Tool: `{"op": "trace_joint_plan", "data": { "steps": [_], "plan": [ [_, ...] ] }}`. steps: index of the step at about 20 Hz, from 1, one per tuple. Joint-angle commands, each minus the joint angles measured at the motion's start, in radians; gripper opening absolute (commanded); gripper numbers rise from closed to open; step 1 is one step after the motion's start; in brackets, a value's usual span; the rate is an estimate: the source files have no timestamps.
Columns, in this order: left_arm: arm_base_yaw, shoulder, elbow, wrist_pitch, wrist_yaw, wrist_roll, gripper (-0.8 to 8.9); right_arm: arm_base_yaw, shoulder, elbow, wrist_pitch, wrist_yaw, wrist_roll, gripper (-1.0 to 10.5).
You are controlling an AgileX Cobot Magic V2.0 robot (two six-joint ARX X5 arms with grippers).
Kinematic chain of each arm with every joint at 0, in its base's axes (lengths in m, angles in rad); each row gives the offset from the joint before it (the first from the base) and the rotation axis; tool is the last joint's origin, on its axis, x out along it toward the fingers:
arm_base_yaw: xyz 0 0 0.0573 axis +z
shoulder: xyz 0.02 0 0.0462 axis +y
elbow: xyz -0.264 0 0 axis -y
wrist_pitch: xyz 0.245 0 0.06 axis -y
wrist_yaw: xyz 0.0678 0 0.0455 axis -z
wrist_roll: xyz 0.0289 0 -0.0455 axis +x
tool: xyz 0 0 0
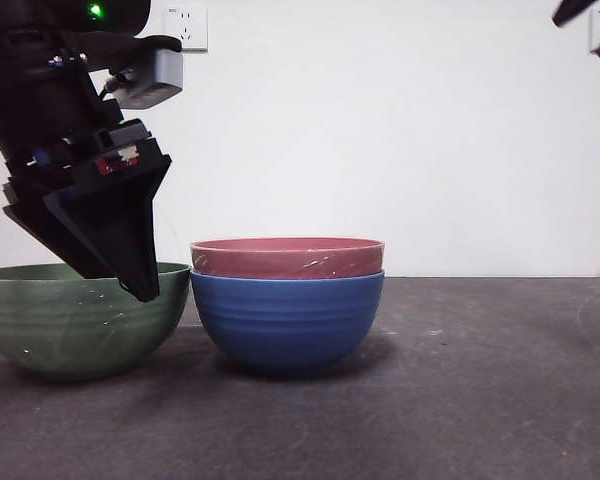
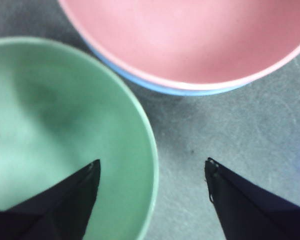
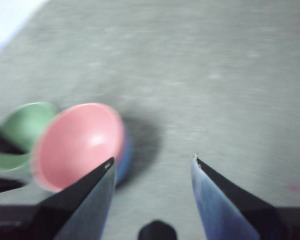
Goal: Pick up the green bowl on the top,put the green bowl on the left,pick up the red bowl in the middle,put the red bowl on the right
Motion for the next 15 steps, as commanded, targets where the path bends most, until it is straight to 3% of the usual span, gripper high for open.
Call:
{"op": "trace_joint_plan", "data": {
  "steps": [1, 6, 11, 15],
  "plan": [
    [0.007, -0.082, 0.002, -0.008, 0.008, -0.087, 3.50, 0.022, 0.013, 0.006, 0.006, -0.029, 0.020, 2.5],
    [0.024, -0.401, 0.056, -0.040, 0.006, -0.175, 3.50, 0.180, 0.177, 0.098, -0.011, -0.015, 0.024, 2.5],
    [0.117, -0.566, 0.175, -0.229, -0.061, -0.191, 3.50, 0.396, 0.485, 0.333, -0.162, 0.216, -0.006, 2.5],
    [0.169, -0.609, 0.203, -0.305, -0.094, -0.186, 3.50, 0.491, 0.715, 0.483, -0.206, 0.391, -0.031, 1.9]
  ]
}}
